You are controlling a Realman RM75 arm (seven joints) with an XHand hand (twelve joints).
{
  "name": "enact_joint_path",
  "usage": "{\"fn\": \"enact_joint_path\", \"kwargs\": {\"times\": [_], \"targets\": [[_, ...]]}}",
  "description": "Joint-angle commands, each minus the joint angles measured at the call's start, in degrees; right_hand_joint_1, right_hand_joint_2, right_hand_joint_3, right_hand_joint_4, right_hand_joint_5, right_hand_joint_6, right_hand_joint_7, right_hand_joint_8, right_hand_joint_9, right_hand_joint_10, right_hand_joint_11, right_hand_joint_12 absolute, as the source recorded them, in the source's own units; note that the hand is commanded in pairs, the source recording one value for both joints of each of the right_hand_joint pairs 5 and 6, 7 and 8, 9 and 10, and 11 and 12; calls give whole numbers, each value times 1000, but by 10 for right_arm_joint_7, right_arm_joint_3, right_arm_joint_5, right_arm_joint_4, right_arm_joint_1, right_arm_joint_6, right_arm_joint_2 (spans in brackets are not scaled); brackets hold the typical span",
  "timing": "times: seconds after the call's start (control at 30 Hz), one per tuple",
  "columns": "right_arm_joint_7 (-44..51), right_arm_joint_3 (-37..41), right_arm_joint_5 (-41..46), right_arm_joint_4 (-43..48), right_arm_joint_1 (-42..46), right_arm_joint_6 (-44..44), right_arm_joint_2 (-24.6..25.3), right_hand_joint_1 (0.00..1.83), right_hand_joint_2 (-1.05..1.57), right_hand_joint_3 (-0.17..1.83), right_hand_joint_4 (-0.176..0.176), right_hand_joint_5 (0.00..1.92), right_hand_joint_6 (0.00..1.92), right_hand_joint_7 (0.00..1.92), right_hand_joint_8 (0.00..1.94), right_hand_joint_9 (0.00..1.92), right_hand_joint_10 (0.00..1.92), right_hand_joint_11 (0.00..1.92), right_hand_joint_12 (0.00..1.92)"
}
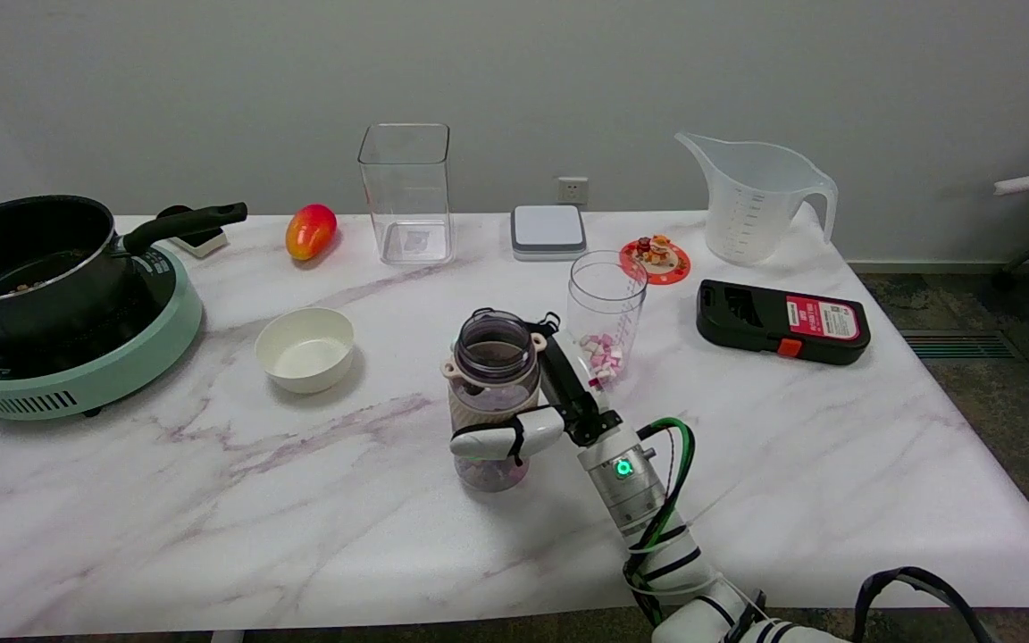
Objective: Place the bottle onto the table.
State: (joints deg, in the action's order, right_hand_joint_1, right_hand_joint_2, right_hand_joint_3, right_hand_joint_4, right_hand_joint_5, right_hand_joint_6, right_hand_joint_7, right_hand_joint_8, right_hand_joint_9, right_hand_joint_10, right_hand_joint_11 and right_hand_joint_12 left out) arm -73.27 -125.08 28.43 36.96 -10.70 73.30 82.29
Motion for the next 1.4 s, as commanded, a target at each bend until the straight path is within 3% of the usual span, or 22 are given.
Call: {"fn": "enact_joint_path", "kwargs": {"times": [0.03, 0.57, 0.7, 1.0, 1.4], "targets": [[-22, 2, -5, -41, -14, 25, 1, 1131, 1544, 469, 0, 1578, 1578, 1726, 1726, 1654, 1654, 1502, 1502], [-49, 2, -5, -42, -3, 26, -7, 1189, 1208, 714, 0, 1343, 1343, 1640, 1640, 1561, 1561, 1411, 1411], [-50, 2, -5, -39, 3, 26, -8, 1227, 1009, 800, 0, 1202, 1202, 1557, 1557, 1459, 1459, 1373, 1373], [-50, 0, -5, -35, 10, 25, -7, 1269, 881, 626, 0, 943, 943, 1343, 1343, 1235, 1235, 1294, 1294], [-50, 2, -9, -25, 15, 19, -10, 1298, 815, 670, 0, 879, 879, 1265, 1265, 1109, 1109, 1277, 1277]]}}
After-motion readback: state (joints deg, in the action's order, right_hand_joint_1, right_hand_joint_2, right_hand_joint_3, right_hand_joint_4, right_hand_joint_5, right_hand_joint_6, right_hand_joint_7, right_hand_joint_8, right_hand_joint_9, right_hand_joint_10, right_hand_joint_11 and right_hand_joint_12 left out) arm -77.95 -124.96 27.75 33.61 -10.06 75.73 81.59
